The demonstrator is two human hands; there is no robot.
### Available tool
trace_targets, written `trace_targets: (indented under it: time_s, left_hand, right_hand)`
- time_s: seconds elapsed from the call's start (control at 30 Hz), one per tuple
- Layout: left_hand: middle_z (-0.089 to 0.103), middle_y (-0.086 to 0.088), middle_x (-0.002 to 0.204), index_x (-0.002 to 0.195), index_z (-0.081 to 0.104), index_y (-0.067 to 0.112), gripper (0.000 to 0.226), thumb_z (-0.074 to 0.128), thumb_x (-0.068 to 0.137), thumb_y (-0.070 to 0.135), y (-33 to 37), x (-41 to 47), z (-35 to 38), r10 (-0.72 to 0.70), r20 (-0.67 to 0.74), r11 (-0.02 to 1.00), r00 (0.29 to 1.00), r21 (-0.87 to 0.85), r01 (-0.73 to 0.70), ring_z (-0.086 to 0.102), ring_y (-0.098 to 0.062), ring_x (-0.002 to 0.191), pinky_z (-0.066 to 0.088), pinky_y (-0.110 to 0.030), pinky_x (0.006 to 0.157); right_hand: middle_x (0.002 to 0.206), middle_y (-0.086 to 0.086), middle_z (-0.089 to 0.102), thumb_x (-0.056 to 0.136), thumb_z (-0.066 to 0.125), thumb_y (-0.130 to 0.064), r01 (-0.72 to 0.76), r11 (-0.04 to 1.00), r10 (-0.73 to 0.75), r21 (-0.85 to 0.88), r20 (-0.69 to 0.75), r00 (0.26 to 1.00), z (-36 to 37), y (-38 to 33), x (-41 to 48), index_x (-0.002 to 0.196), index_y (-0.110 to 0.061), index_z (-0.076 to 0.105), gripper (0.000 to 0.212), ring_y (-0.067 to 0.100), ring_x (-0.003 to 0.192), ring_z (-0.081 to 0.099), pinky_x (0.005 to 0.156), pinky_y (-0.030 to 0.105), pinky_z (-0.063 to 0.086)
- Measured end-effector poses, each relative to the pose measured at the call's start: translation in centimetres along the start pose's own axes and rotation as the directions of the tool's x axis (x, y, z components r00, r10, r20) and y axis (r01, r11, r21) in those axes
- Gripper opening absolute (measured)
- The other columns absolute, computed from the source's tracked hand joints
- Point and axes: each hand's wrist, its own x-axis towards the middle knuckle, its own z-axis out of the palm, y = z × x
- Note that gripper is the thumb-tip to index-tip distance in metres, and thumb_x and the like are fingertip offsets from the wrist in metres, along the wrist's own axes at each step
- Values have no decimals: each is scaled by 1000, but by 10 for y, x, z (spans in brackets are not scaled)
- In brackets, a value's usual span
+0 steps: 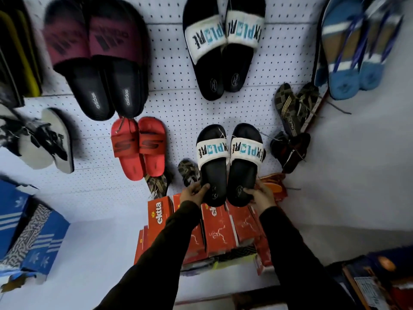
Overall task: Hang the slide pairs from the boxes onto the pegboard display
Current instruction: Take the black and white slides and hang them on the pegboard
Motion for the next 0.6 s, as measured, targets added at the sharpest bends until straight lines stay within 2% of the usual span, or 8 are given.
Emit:
trace_targets:
  time_s: [0.07, 0.1, 0.17, 0.2, 0.23, 0.3, 0.47, 0.6]
  left_hand:
    - [69, -18, 114, 121, 63, -1, 43, 71, 82, 14, 26, -6, 2, 104, -4, 994, 995, -15, -104, 67, -25, 97, 55, -38, 96]
    - [69, -19, 113, 120, 63, -2, 41, 71, 83, 12, 38, -9, 2, 153, -6, 988, 988, -22, -153, 68, -22, 88, 58, -29, 87]
    - [68, -17, 108, 119, 62, -2, 38, 69, 84, 9, 61, -16, 5, 214, -23, 976, 976, -45, -215, 65, -7, 68, 57, -14, 66]
    - [69, -17, 104, 117, 64, -2, 36, 70, 83, 9, 70, -17, 6, 240, -30, 968, 970, -66, -241, 64, -5, 62, 56, -16, 63]
    - [71, -17, 99, 114, 65, 1, 35, 72, 82, 12, 82, -20, 8, 264, -41, 960, 964, -82, -267, 64, -7, 59, 55, -21, 66]
    - [72, -14, 88, 112, 66, 7, 33, 73, 81, 16, 104, -29, 9, 302, -48, 946, 952, -106, -306, 65, -13, 60, 54, -28, 71]
    - [72, -21, 96, 121, 64, 7, 42, 72, 82, 20, 163, -42, 16, 462, -82, 872, 883, -137, -469, 70, -28, 89, 58, -33, 84]
    - [72, -13, 94, 119, 65, 9, 40, 72, 82, 22, 210, -46, 22, 553, -110, 810, 826, -159, -564, 67, -25, 82, 57, -39, 85]
  right_hand:
    - [109, 10, 68, 83, 58, 14, 83, 995, -84, 53, 23, 996, 7, -24, -8, 133, -8, 56, 54, 33, 101, 66, 75, 35, 54]
    - [101, 6, 69, 83, 57, 14, 114, 991, -117, 74, 32, 993, 10, -34, -12, 131, -8, 56, 53, 29, 93, 67, 76, 36, 55]
    - [98, 5, 71, 83, 57, 15, 183, 979, -187, 91, 38, 982, 14, -55, -17, 130, -6, 56, 52, 30, 94, 68, 88, 46, 56]
    - [104, 10, 71, 82, 57, 15, 211, 972, -217, 103, 46, 975, 16, -64, -17, 132, -3, 55, 52, 35, 103, 67, 97, 50, 53]
    - [113, 15, 70, 83, 58, 15, 233, 966, -241, 113, 57, 969, 18, -75, -17, 134, -2, 54, 54, 38, 112, 65, 101, 51, 51]
    - [128, 20, 66, 84, 57, 14, 269, 954, -280, 132, 80, 957, 21, -99, -20, 136, -3, 53, 55, 38, 120, 62, 97, 46, 53]
    - [132, 17, 65, 86, 58, 10, 403, 903, -420, 152, 113, 900, 30, -162, -35, 138, -7, 52, 55, 32, 121, 62, 93, 41, 53]
    - [134, 19, 63, 87, 57, 11, 489, 853, -514, 183, 135, 847, 35, -211, -42, 138, -4, 50, 54, 34, 123, 60, 102, 47, 50]
